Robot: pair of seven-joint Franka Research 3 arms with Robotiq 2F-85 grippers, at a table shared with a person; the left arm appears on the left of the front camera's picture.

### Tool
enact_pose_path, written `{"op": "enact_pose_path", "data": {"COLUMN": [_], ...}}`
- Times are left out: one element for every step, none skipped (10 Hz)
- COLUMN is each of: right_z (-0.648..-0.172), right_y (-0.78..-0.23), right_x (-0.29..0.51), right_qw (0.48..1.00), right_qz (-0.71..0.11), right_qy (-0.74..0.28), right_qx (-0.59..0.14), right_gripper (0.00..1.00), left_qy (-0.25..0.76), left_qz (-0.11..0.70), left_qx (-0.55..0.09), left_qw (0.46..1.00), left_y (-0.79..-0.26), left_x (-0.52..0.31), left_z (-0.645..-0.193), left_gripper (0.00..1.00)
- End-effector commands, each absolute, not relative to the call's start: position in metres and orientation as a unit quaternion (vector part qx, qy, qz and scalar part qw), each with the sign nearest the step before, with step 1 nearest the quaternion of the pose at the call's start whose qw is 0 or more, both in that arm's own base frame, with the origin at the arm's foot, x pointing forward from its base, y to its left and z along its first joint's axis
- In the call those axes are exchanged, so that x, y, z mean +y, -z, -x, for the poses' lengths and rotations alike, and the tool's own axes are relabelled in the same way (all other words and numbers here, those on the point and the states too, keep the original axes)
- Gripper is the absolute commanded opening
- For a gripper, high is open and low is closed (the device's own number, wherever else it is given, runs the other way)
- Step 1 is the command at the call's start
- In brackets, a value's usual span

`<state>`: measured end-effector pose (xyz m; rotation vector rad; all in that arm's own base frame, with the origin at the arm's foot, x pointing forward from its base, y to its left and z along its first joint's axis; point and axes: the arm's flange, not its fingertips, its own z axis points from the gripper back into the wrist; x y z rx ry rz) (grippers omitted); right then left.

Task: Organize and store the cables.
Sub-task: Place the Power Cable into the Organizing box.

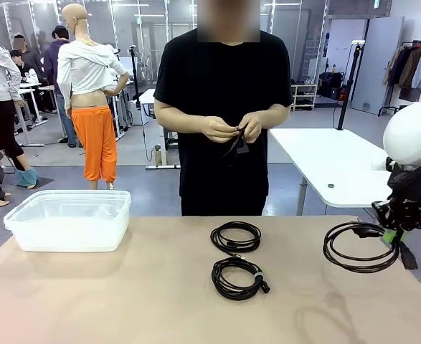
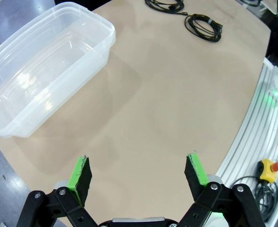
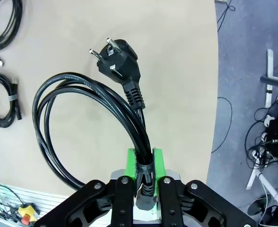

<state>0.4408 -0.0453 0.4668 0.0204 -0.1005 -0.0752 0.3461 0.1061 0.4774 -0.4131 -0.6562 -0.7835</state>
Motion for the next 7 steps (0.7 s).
{"op": "enact_pose_path", "data": {"right_z": [-0.4438,-0.4438,-0.4438,-0.4438,-0.4438,-0.4438,-0.4438], "right_y": [-0.4587,-0.4587,-0.4587,-0.4587,-0.4587,-0.4587,-0.4587], "right_x": [-0.0456,-0.0456,-0.0456,-0.0456,-0.0456,-0.0456,-0.0456], "right_qw": [0.998,0.998,0.998,0.998,0.998,0.998,0.998], "right_qz": [-0.009,-0.009,-0.009,-0.009,-0.009,-0.009,-0.009], "right_qy": [0.034,0.034,0.034,0.034,0.034,0.034,0.034], "right_qx": [-0.045,-0.045,-0.045,-0.045,-0.045,-0.045,-0.045], "right_gripper": [0.0,0.0,0.0,0.0,0.0,0.0,0.0], "left_qy": [0.374,0.374,0.374,0.374,0.374,0.374,0.374], "left_qz": [0.201,0.201,0.201,0.201,0.201,0.201,0.201], "left_qx": [-0.315,-0.315,-0.315,-0.315,-0.315,-0.315,-0.315], "left_qw": [0.849,0.849,0.849,0.849,0.849,0.849,0.849], "left_y": [-0.4775,-0.4775,-0.4775,-0.4775,-0.4775,-0.4775,-0.4775], "left_x": [0.1068,0.1068,0.1068,0.1068,0.1068,0.1068,0.1068], "left_z": [-0.3459,-0.3459,-0.3459,-0.3459,-0.3459,-0.3459,-0.3459], "left_gripper": [1.0,1.0,1.0,1.0,1.0,1.0,1.0]}}
